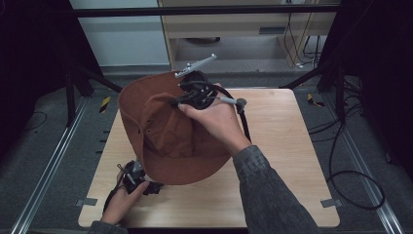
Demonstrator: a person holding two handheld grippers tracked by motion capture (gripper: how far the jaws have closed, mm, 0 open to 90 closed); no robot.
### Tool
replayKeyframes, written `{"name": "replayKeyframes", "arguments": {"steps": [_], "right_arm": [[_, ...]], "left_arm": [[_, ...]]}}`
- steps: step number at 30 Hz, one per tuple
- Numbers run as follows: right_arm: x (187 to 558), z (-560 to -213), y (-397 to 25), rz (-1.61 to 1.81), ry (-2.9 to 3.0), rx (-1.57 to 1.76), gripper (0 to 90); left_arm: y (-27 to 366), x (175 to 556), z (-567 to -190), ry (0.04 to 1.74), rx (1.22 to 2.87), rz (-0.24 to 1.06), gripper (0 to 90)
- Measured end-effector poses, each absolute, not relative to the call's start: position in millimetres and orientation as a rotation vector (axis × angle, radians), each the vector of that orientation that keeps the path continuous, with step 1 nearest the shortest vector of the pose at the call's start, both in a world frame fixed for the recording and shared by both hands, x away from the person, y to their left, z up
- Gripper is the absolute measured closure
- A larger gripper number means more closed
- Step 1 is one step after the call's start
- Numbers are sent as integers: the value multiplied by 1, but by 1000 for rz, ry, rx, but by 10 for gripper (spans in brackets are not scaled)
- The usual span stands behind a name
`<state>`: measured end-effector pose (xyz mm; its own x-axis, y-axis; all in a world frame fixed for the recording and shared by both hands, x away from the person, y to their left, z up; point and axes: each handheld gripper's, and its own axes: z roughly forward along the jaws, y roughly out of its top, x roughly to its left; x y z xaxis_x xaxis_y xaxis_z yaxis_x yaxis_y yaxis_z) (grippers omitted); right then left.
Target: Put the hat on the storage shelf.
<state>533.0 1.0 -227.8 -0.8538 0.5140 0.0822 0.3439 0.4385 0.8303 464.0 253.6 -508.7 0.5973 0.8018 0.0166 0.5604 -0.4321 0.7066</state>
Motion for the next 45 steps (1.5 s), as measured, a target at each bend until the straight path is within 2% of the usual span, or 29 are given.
{"name": "replayKeyframes", "arguments": {"steps": [36,40,45], "right_arm": [[536,-238,8,1367,2541,768,869],[536,-238,8,1371,2539,773,817],[535,-238,8,1362,2542,764,661]], "left_arm": [[254,464,-509,1072,2155,465,0],[254,464,-509,1072,2157,465,0],[254,464,-509,1073,2154,465,0]]}}
